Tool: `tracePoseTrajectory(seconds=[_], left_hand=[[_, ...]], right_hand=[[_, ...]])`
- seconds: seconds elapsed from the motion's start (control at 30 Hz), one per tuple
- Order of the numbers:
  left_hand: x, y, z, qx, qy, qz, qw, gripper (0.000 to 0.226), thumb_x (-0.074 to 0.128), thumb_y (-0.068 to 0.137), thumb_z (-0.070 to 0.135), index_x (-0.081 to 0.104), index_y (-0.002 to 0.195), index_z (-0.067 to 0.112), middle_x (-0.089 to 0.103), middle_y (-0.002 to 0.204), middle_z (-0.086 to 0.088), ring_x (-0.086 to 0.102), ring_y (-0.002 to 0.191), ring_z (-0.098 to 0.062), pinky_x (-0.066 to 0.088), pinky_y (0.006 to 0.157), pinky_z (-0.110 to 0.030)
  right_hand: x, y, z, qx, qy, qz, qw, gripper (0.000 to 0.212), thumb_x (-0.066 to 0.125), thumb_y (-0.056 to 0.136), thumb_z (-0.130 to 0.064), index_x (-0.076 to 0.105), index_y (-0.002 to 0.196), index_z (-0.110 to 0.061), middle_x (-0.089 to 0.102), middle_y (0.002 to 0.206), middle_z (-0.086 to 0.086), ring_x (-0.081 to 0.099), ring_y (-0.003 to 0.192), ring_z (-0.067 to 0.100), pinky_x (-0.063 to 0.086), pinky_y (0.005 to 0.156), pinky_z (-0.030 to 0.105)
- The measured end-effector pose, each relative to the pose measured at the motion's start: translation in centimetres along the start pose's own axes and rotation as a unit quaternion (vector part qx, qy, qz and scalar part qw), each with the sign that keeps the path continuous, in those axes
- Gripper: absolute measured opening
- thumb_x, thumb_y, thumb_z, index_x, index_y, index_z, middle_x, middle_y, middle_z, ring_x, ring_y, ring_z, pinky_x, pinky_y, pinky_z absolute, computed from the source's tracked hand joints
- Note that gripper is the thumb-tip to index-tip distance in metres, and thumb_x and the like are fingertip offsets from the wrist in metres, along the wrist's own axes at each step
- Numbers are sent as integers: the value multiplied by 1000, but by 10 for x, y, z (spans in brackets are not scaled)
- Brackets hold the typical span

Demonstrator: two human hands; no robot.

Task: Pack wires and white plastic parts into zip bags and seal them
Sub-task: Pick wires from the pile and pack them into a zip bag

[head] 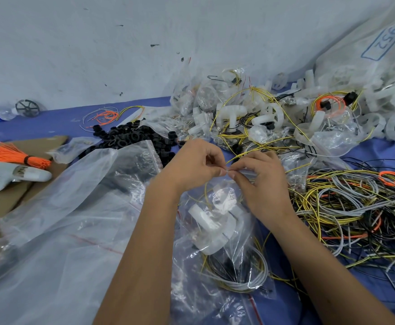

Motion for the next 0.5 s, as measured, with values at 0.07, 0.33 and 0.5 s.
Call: tracePoseTrajectory(seconds=[0.07,0.33,0.5], left_hand=[[0,0,0,-2,6,12,1000,10,85,80,7,79,78,13,72,71,7,61,64,2,48,65,-12],[-10,-2,-15,-30,15,33,999,16,86,80,8,76,76,20,71,74,8,70,74,-10,54,75,-23],[-14,-4,-17,-31,1,31,999,13,85,80,6,78,78,16,71,72,9,66,70,-4,51,74,-17]], right_hand=[[0,0,2,6,-7,0,1000,6,81,84,-15,78,87,-18,67,91,-4,51,96,26,33,80,26],[-1,1,9,31,-12,9,999,8,80,84,-13,77,86,-20,66,92,-6,52,98,26,30,84,23],[-1,0,8,40,-9,13,999,8,80,84,-15,77,86,-22,63,91,-10,45,98,19,31,83,25]])
Point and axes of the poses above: each hand's wrist, its own y-axis towards the middle knuckle, its own x-axis out of the palm, z = x × y, the point moved 7 cm from there along y, towards the middle knuckle
